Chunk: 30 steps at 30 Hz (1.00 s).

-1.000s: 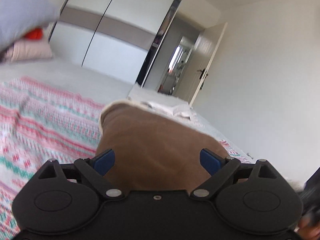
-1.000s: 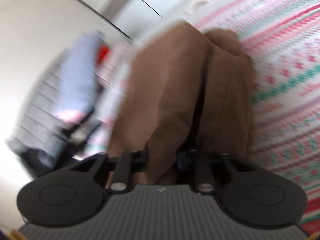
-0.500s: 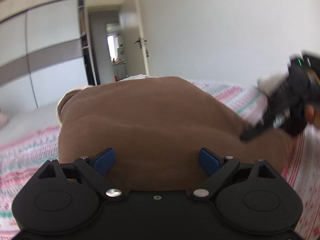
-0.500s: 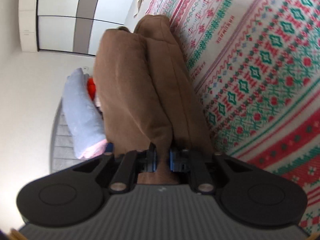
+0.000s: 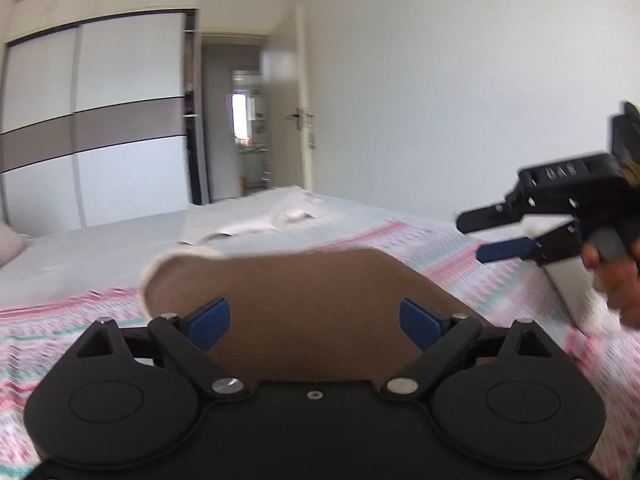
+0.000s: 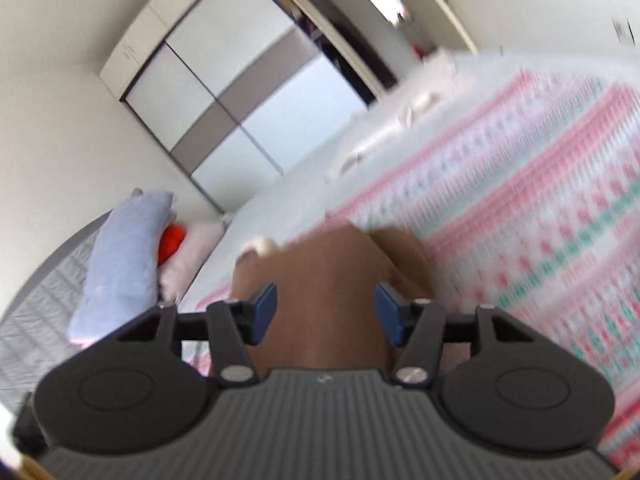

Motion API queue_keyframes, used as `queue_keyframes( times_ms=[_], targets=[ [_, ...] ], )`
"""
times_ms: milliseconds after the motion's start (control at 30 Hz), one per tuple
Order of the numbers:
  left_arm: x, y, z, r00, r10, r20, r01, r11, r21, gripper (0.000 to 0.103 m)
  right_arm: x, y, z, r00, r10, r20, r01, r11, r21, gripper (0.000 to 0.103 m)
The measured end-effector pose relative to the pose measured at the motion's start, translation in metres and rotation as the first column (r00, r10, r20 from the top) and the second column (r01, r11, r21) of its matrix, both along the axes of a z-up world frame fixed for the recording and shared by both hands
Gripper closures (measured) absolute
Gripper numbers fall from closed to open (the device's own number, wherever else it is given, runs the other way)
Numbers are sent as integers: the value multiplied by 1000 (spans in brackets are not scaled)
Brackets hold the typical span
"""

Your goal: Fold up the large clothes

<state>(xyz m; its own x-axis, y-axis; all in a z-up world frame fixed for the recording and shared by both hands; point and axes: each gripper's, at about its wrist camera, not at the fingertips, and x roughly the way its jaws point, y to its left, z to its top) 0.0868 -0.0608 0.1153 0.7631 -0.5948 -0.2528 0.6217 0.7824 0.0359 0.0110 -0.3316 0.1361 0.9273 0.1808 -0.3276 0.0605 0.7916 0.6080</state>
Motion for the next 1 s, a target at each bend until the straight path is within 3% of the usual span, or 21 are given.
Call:
queue_keyframes(
  times_ms=[200, 300, 333, 400, 467, 533, 600, 800, 1000],
  targets=[
    [79, -28, 9, 997, 80, 1, -80, 992, 103, 12, 72, 44, -1, 995, -54, 80, 66, 987, -147, 49],
    [121, -40, -6, 992, 128, -17, -124, 982, 141, 15, 99, 50, -25, 995, -88, 44, 97, 958, -271, 50],
    [135, -45, -14, 985, 170, -29, -163, 973, 166, 22, 107, 46, -38, 994, -106, 20, 107, 953, -283, 51],
    [168, -46, -34, 966, 239, -96, -218, 958, 189, 23, 117, 29, -66, 990, -138, -43, 125, 967, -222, 51],
    [189, -38, -51, 948, 233, -215, -206, 968, 142, 21, 125, 7, -89, 982, -158, -106, 148, 984, -97, 51],
    [195, -42, -64, 944, 241, -227, -211, 966, 150, 19, 129, -17, -106, 970, -175, -167, 187, 981, 55, 45],
    [195, -45, -65, 945, 242, -220, -211, 965, 156, 16, 131, -32, -124, 972, -148, -184, 183, 965, 187, 45],
    [176, -23, -39, 934, 254, -251, -241, 967, 81, 16, 121, -32, -116, 975, -145, -170, 178, 964, 197, 42],
    [112, 14, -15, 925, 256, -281, -259, 965, 26, 18, 94, -38, -86, 976, -160, -150, 183, 971, 153, 40]
  ],
)
